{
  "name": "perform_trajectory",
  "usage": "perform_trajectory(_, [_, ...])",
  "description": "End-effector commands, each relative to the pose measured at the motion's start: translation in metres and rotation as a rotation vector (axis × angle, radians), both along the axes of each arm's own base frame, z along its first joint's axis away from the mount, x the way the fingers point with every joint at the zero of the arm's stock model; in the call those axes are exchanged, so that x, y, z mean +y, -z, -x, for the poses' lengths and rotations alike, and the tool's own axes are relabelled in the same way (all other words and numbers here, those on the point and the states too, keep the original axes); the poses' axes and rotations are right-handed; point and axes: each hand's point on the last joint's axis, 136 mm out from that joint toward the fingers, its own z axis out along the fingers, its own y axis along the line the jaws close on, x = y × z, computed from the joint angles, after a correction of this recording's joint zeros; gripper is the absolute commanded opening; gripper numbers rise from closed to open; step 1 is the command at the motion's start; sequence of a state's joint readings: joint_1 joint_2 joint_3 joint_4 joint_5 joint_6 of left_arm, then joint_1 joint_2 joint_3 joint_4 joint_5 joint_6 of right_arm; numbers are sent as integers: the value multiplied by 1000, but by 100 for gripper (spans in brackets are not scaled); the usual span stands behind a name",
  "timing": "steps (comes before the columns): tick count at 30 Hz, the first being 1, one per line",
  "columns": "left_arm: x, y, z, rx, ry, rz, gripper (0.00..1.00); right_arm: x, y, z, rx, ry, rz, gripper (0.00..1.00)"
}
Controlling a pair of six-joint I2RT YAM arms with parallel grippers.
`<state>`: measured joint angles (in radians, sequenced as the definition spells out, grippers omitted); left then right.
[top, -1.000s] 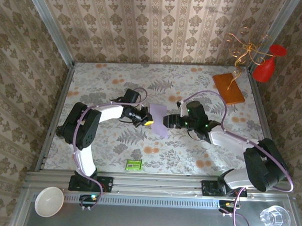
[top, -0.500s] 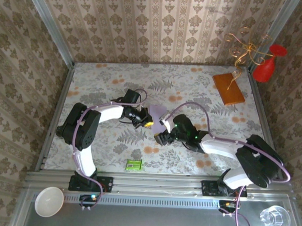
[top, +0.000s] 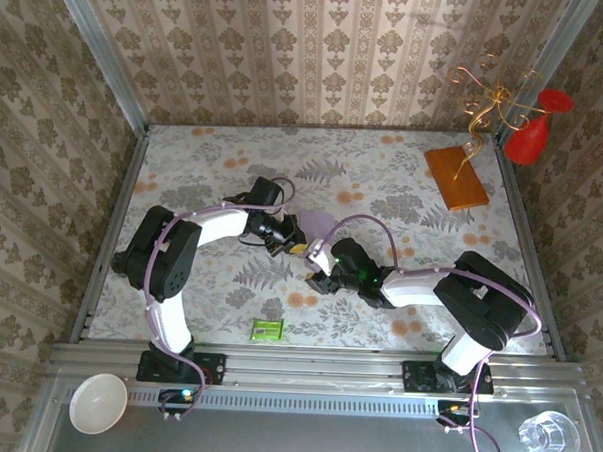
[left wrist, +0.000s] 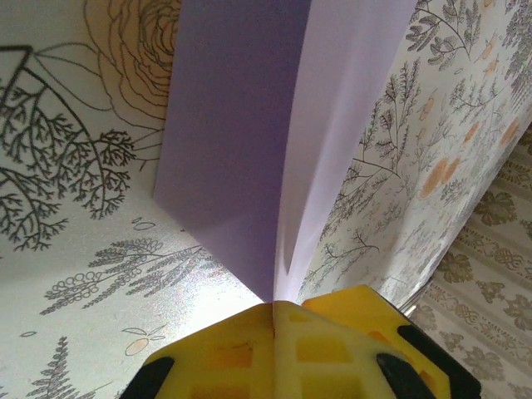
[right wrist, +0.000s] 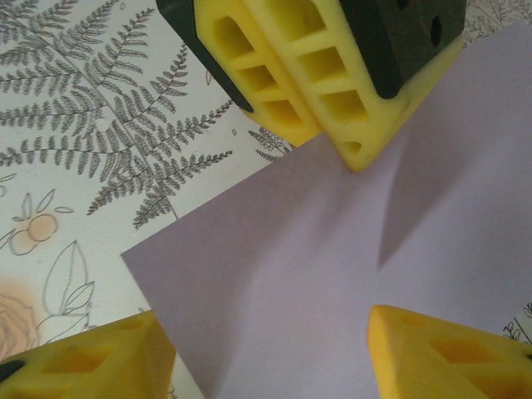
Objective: Fold a paper plane with a square sheet of paper (pick it up from the middle)
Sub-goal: Third fold the triangle at the center of the table.
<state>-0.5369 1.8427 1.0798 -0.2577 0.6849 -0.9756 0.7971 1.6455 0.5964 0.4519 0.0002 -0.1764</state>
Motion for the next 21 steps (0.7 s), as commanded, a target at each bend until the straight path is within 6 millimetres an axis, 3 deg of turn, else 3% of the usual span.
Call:
perform_trajectory(1, [-2,-13,0,1,-10,12,0,5,-16,-18,-105,38,-15,60])
perform_trajectory(11, [-4,-14,0,3,-8,15,0,2,-34,-14,-129,42,-63,47])
perform_trajectory(21, [-4,-14,0,3,-9,15,0,8,-34,-9,-94,14,-83,33])
